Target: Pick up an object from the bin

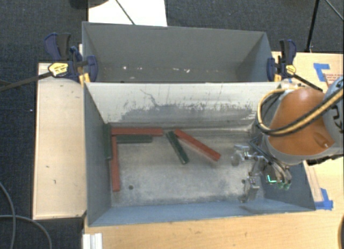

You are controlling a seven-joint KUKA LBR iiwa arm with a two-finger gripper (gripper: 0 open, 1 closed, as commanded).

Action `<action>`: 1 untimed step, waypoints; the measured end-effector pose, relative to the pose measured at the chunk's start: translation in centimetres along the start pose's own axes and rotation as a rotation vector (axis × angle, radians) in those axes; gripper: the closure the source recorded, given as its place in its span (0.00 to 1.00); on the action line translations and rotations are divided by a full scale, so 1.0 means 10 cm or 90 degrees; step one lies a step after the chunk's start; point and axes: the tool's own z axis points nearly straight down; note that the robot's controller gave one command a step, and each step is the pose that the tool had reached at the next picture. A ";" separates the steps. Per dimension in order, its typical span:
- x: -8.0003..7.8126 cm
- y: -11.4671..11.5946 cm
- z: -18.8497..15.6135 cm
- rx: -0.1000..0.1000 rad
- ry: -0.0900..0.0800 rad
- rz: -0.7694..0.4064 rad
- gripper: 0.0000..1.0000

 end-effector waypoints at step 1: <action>-0.02 0.00 -0.03 0.001 -0.005 -0.002 0.00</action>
Offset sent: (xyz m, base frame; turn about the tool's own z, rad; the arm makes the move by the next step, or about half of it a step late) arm 0.0633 0.0573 -0.0002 0.0285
